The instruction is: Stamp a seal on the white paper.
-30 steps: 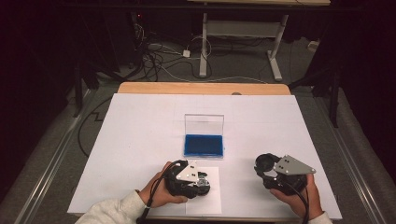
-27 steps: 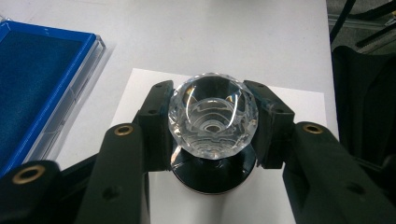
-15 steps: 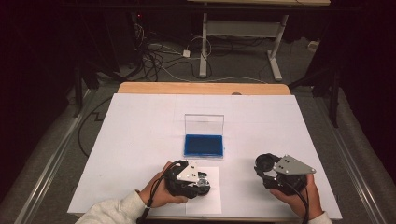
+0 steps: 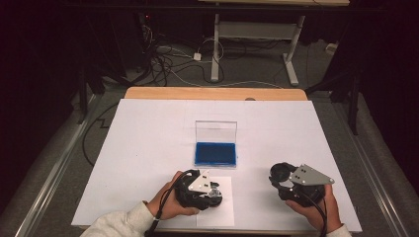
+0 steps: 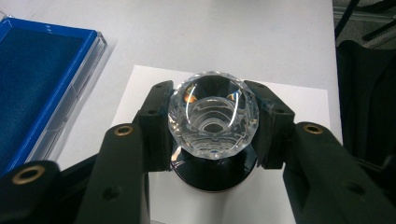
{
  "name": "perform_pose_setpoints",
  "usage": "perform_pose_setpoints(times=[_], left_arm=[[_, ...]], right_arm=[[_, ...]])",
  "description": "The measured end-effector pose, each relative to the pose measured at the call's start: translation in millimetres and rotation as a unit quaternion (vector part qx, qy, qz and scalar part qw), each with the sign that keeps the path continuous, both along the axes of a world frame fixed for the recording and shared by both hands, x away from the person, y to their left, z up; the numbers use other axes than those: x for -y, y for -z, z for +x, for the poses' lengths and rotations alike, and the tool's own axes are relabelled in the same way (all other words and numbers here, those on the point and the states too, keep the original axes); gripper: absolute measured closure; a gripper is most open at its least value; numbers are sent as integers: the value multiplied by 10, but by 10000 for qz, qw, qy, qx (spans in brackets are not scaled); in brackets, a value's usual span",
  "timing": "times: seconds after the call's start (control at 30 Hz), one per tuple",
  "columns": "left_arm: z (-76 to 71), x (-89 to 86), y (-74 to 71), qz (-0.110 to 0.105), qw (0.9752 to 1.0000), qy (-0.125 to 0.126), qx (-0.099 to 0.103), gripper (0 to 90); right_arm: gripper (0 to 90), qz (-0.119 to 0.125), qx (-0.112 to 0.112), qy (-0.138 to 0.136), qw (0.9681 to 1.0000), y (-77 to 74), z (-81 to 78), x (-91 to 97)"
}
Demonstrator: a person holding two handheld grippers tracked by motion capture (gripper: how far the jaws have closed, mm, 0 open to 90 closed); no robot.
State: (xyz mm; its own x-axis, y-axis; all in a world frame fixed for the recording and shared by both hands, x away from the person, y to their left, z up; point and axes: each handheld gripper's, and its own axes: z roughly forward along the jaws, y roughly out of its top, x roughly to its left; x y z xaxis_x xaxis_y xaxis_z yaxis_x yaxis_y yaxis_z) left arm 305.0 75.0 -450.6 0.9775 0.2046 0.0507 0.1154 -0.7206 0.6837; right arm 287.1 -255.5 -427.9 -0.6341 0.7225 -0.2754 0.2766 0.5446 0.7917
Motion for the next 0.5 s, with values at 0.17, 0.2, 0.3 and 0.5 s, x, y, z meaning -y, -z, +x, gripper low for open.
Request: perform_pose_setpoints(times=[0.17, 0.2, 0.3, 0.5], left_arm=[[-2, 6, -22, 45, 10000, -38, -41, 546], [5, -1, -21, 2, 9999, -41, -94, 546], [21, -17, -40, -45, 9998, -60, -177, 546], [10, -63, -178, -285, 9995, -32, -122, 546]], right_arm=[[382, 1, -2, 3, 10000, 3, 6, 11], [382, 10, -4, 8, 10000, 3, 7, 17], [382, 20, 20, 8, 10000, -4, 5, 30], [382, 22, 29, 22, 10000, -8, 6, 33]])
